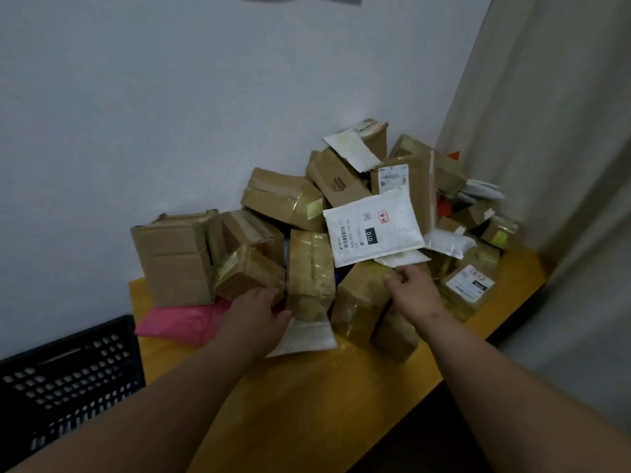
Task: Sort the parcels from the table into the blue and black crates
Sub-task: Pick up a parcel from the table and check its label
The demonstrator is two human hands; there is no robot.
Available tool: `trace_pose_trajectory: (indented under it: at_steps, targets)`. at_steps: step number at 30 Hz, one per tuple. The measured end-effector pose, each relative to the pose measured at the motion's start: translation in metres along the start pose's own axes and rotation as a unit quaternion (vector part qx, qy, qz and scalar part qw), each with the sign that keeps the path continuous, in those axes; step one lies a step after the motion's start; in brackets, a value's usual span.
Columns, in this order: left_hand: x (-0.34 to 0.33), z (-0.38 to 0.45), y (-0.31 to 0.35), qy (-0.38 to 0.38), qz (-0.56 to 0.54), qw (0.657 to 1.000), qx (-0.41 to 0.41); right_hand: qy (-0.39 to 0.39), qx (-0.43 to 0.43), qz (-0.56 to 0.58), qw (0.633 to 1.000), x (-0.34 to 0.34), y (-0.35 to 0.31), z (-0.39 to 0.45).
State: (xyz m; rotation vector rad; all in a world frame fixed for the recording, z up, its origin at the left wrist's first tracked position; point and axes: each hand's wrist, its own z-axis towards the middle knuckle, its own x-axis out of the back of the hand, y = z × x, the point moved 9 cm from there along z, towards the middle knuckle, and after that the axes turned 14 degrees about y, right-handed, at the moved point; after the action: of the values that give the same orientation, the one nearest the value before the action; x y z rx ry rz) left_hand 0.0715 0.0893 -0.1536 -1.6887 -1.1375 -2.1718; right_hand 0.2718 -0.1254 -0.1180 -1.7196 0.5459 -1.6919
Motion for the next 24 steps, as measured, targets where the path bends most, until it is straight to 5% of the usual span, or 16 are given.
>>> trace_pose_trajectory:
  at_steps: [8, 16, 19, 24]
  targets:
    - [-0.015, 0.064, 0.069, 0.004, -0.021, 1.0, 0.022, 0.044, -0.047, 0.126, 0.99, 0.01, 0.011, 0.088]
    - [-0.049, 0.078, 0.103, 0.027, -0.037, 0.991, 0.124, -0.095, -0.022, 0.184, 0.978, -0.014, 0.001, 0.151]
    - [-0.052, 0.077, 0.109, 0.046, -0.076, 0.983, 0.158, -0.147, -0.078, 0.271, 0.948, -0.018, 0.007, 0.163]
    - [-0.045, 0.07, 0.114, 0.097, -0.321, 0.903, 0.267, -0.281, -0.168, 0.355, 0.876, -0.026, 0.02, 0.153]
